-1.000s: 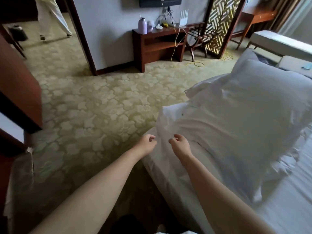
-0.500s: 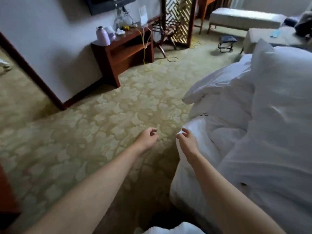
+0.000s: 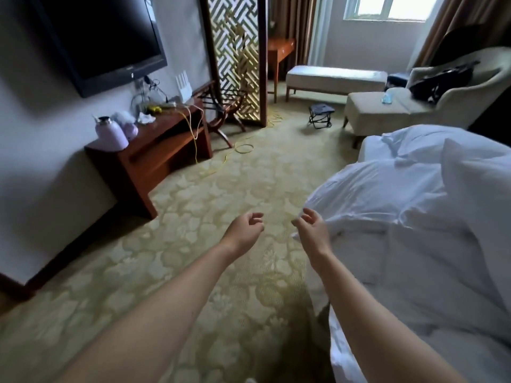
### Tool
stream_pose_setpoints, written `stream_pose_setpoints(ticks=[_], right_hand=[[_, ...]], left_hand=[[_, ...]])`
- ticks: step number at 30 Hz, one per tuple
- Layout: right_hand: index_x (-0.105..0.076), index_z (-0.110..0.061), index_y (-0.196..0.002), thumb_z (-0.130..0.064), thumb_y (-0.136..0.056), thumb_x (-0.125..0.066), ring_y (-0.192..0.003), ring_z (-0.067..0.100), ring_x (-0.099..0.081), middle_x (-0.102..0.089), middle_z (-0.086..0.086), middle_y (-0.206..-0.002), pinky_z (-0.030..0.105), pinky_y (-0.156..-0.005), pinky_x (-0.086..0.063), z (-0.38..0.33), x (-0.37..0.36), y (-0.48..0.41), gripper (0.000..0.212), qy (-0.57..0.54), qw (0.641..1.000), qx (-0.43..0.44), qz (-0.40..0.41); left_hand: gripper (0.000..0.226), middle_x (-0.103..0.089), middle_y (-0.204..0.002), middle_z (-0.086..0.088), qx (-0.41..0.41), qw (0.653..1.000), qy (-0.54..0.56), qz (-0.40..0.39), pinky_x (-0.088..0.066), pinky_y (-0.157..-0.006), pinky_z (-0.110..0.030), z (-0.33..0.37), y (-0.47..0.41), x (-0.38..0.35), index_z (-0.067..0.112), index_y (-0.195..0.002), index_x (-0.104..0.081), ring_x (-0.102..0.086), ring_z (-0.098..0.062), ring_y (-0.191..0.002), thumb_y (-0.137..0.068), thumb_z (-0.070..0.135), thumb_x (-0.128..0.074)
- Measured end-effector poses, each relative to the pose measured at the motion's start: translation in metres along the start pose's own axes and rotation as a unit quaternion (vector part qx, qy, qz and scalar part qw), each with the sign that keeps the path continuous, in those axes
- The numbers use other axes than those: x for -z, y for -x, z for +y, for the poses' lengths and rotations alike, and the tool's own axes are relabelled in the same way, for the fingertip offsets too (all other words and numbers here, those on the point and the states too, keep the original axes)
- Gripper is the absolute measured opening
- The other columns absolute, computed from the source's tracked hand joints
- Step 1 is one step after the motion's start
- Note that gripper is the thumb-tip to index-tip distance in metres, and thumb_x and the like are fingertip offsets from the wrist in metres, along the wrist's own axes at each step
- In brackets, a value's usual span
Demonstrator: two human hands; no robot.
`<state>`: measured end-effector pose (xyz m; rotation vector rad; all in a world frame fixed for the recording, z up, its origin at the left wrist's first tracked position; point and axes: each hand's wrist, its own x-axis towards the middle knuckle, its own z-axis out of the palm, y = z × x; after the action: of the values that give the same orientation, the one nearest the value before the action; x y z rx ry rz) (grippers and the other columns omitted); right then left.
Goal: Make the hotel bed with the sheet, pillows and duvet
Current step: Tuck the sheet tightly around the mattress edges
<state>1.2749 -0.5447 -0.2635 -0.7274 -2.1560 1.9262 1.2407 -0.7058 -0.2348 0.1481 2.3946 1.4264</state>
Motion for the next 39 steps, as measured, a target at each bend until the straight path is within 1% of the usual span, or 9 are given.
stream_pose_setpoints(ticks=[2,6,15,18,20,24,29,33,39], right_hand=[[-0.045,-0.01,-0.14,-0.016,-0.088,-0.062,-0.118,0.024,-0.055,-0.055,0.012,-0.132,0.041,-0.102,-0.046,-0.021,-0.019,-0.041,0.055,0.012,1.0,0.0,0.008],[-0.045,-0.011,-0.141,-0.018,-0.088,-0.062,-0.113,0.022,-0.057,-0.057,0.011,-0.131,0.031,-0.091,-0.046,-0.048,-0.043,-0.127,0.056,0.031,0.999,-0.011,0.019],[-0.044,-0.006,-0.141,-0.015,-0.087,-0.062,-0.112,0.024,-0.057,-0.057,0.014,-0.13,0.034,-0.093,-0.046,-0.086,-0.082,-0.377,0.058,0.028,0.989,-0.033,0.142],[-0.045,-0.005,-0.141,-0.012,-0.085,-0.062,-0.106,0.022,-0.056,-0.057,0.013,-0.124,0.033,-0.089,-0.044,-0.105,-0.083,-0.456,0.058,0.003,0.98,-0.05,0.191],[-0.045,-0.006,-0.14,-0.011,-0.086,-0.062,-0.112,0.024,-0.056,-0.056,0.014,-0.129,0.035,-0.093,-0.044,-0.118,-0.078,-0.498,0.056,0.0,0.974,-0.067,0.216],[-0.046,-0.011,-0.139,-0.015,-0.089,-0.061,-0.118,0.025,-0.055,-0.055,0.012,-0.133,0.039,-0.1,-0.046,-0.133,-0.061,-0.59,0.053,-0.001,0.96,-0.09,0.264],[-0.047,-0.01,-0.137,-0.013,-0.09,-0.058,-0.101,0.018,-0.057,-0.058,0.008,-0.124,0.028,-0.082,-0.044,-0.141,-0.027,-0.729,0.048,-0.018,0.944,-0.104,0.314],[-0.05,-0.006,-0.135,-0.018,-0.088,-0.061,-0.11,0.021,-0.057,-0.059,0.006,-0.119,0.037,-0.096,-0.047,-0.157,0.018,-0.844,0.049,-0.01,0.93,-0.118,0.347],[-0.05,-0.004,-0.13,-0.013,-0.089,-0.057,-0.115,0.031,-0.056,-0.059,0.014,-0.122,0.041,-0.095,-0.046,-0.188,0.081,-0.986,0.043,0.003,0.92,-0.145,0.364]], left_hand=[[0.039,-0.059,-0.125,-0.003,-0.003,1.0,-0.003,-0.009,-0.046,-0.088,-0.028,0.015,-0.048,0.024,0.014,-0.132,-0.052,-0.057,-0.016,-0.107,-0.093,0.018,-0.051],[0.039,-0.057,-0.127,-0.003,-0.008,0.998,-0.014,-0.053,-0.045,-0.092,-0.031,0.037,-0.148,0.051,0.015,-0.133,-0.05,-0.056,-0.018,-0.112,-0.094,0.019,-0.05],[0.039,-0.058,-0.127,-0.009,-0.071,0.984,-0.051,-0.155,-0.047,-0.093,-0.037,0.086,-0.445,0.061,0.012,-0.132,-0.051,-0.057,-0.026,-0.115,-0.093,0.017,-0.05],[0.039,-0.061,-0.125,-0.011,-0.09,0.976,-0.054,-0.192,-0.046,-0.082,-0.03,0.117,-0.544,0.053,0.012,-0.129,-0.055,-0.058,-0.027,-0.113,-0.091,0.016,-0.052],[0.039,-0.062,-0.124,-0.012,-0.093,0.972,-0.046,-0.213,-0.042,-0.078,-0.026,0.138,-0.598,0.043,0.011,-0.129,-0.056,-0.059,-0.028,-0.112,-0.091,0.014,-0.053],[0.039,-0.063,-0.121,-0.008,-0.123,0.955,-0.05,-0.266,-0.044,-0.081,-0.026,0.173,-0.696,0.009,0.011,-0.129,-0.055,-0.061,-0.021,-0.106,-0.091,0.011,-0.052],[0.037,-0.064,-0.12,-0.003,-0.161,0.938,-0.067,-0.3,-0.047,-0.091,-0.027,0.216,-0.83,-0.049,0.015,-0.129,-0.056,-0.061,-0.015,-0.105,-0.092,0.014,-0.052],[0.034,-0.064,-0.121,-0.004,-0.167,0.936,-0.074,-0.302,-0.046,-0.089,-0.027,0.273,-0.943,-0.097,0.015,-0.127,-0.057,-0.061,-0.016,-0.106,-0.094,0.016,-0.048],[0.032,-0.063,-0.118,-0.002,-0.175,0.923,-0.076,-0.334,-0.042,-0.085,-0.02,0.354,-1.074,-0.157,0.013,-0.124,-0.058,-0.058,-0.013,-0.106,-0.094,0.014,-0.049]])
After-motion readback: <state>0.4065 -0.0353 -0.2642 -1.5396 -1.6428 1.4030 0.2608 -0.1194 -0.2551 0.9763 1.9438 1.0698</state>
